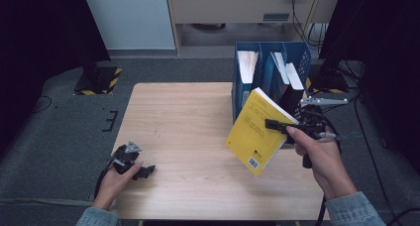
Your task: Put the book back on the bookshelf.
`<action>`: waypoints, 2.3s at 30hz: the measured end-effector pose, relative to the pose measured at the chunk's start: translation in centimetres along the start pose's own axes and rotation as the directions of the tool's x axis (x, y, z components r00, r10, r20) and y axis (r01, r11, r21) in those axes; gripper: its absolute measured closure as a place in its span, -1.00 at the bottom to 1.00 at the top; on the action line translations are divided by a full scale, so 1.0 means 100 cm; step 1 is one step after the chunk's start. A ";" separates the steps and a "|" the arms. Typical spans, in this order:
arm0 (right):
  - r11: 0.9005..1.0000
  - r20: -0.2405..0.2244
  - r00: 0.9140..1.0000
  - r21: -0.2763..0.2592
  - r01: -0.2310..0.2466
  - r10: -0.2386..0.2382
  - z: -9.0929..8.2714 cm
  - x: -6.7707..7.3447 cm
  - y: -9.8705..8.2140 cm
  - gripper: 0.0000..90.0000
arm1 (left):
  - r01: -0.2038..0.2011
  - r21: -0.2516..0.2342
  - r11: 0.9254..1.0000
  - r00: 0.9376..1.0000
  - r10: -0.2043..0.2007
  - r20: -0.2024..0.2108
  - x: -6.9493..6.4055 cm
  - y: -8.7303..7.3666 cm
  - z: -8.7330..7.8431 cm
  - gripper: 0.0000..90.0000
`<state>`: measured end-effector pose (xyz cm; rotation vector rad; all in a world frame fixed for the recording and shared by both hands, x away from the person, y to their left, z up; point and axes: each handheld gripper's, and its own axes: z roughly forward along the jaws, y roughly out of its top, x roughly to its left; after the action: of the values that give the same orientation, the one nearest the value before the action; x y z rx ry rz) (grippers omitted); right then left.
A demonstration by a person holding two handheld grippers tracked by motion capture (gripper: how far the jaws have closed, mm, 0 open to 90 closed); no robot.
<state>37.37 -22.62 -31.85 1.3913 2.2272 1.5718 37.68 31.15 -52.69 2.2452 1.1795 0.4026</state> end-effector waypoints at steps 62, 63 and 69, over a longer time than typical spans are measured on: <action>0.981 0.341 0.925 -0.150 -0.122 0.167 -0.059 -0.076 0.028 0.67 | 0.002 -0.004 1.000 1.000 -0.002 -0.001 -0.001 -0.001 0.000 -1.00; 0.982 0.351 0.921 -0.145 -0.121 0.166 -0.056 -0.076 0.029 0.67 | 0.001 -0.003 1.000 1.000 -0.001 0.000 -0.001 -0.001 0.000 -1.00; 0.984 0.370 0.916 -0.135 -0.114 0.157 -0.050 -0.075 0.034 0.67 | 0.000 -0.003 1.000 1.000 0.000 0.000 -0.001 -0.001 0.000 -1.00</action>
<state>41.21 -31.25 -29.94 1.6798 1.8266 1.2985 37.60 31.11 -52.75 2.2429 1.1781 0.4039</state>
